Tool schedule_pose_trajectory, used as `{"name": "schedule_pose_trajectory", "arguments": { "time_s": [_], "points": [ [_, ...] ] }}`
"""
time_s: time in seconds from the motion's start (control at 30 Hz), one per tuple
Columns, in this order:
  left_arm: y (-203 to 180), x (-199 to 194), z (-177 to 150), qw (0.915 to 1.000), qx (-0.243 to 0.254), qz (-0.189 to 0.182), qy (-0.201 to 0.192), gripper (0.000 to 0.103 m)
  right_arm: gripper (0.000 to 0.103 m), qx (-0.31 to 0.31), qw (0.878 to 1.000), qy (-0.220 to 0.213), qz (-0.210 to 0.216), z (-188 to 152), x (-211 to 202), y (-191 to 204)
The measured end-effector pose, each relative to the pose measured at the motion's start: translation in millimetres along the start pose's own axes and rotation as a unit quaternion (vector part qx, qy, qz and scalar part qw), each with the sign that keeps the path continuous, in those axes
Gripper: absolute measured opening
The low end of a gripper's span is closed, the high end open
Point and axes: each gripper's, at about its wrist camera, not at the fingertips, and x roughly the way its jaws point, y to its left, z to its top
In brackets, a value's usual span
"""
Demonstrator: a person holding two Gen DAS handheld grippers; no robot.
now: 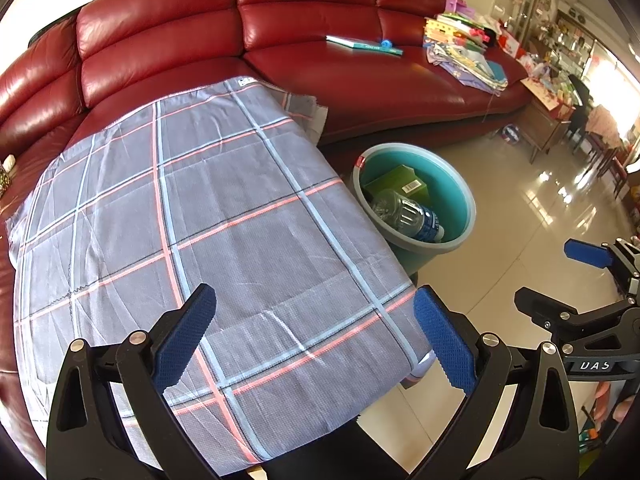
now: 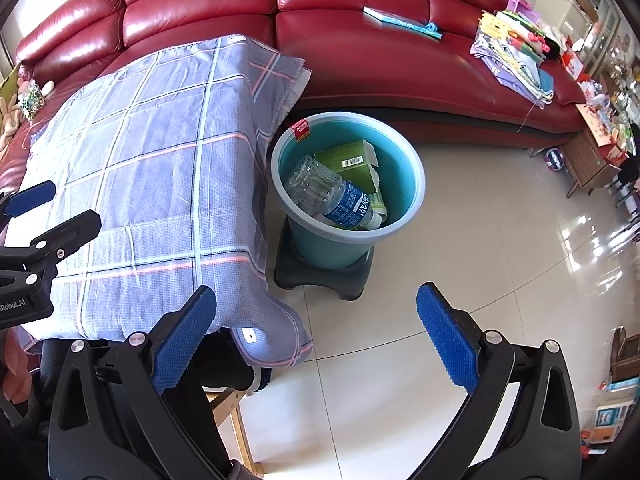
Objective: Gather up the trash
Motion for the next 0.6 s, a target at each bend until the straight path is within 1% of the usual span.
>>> {"name": "schedule_pose_trajectory", "arguments": {
  "time_s": [0.37, 0.43, 0.5, 0.6],
  "points": [
    [-0.4, 2.4, 1.9, 1.0000, 0.001, 0.003, 0.002, 0.099, 0.096, -0.003, 1.000, 0.000, -0.005, 3.2, 0.8, -0.6],
    [-0.9, 2.3, 2.6, 1.0000, 0.001, -0.001, 0.005, 0.099, 0.096, -0.005, 1.000, -0.001, -0.008, 2.9, 1.0, -0.2],
    [-1.2, 2.1, 3.2, 1.0000, -0.002, 0.002, 0.007, 0.099, 0.096, -0.007, 1.000, -0.001, -0.014, 3.0, 1.2, 0.1],
    [-1.6, 3.5, 3.6, 0.9999, -0.002, -0.009, 0.011, 0.099, 0.096, -0.007, 1.000, -0.001, -0.015, 3.2, 1.4, 0.2]
  ]
}}
